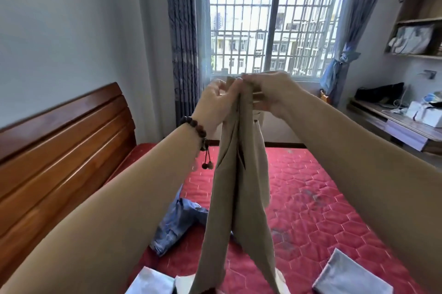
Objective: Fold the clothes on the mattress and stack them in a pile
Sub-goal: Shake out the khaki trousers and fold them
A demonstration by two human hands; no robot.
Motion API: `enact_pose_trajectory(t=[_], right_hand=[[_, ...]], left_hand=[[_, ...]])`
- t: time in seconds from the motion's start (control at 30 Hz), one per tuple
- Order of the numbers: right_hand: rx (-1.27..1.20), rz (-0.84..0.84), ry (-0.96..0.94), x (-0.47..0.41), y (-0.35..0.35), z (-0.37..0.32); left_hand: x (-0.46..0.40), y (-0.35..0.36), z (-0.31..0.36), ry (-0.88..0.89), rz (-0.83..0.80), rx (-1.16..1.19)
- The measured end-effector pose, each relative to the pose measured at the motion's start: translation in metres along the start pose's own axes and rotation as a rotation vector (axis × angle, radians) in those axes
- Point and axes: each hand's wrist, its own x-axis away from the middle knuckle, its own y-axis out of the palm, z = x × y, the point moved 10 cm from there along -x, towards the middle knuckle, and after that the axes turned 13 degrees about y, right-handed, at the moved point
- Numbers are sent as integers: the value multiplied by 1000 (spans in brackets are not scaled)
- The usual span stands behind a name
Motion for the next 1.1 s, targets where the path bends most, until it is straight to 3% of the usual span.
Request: enact_pose_trajectory(t=[0.23, 0.3, 0.37, 0.4, 0.43, 0.5, 0.53, 0.6, 0.7, 0.9, 0.97, 1.1], right_hand=[[22, -179, -16, 46, 18, -11], [115, -24, -180, 54, -7, -17], [290, 339, -335, 68, -53, -21], [317, 441, -321, 72, -72, -14], [274, 416, -242, 72, -82, 1], [47, 98, -63, 66, -75, 39], [-25, -49, -18, 69, -65, 51], [-58, -176, 8, 79, -49, 62], [-109, -121, -131, 93, -44, 42], [-155, -51, -374, 132, -37, -30], [-123, -94, -341, 141, -44, -27], [190, -239, -37, 159, -60, 60]], left_hand=[[31, -27, 19, -6, 100, 157], [35, -34, 22, -35, 118, 241], [38, -38, 29, -25, 85, 292], [39, -40, 34, -10, 60, 325], [39, -42, 41, 2, 34, 366], [41, -46, 56, 28, -23, 431], [42, -49, 64, 45, -46, 441], [44, -60, 79, 70, -59, 441], [45, -87, 97, 93, -26, 420], [61, -94, 118, -26, -132, 215], [61, -91, 133, -2, -78, 229], [71, -83, 150, 23, 46, 280]])
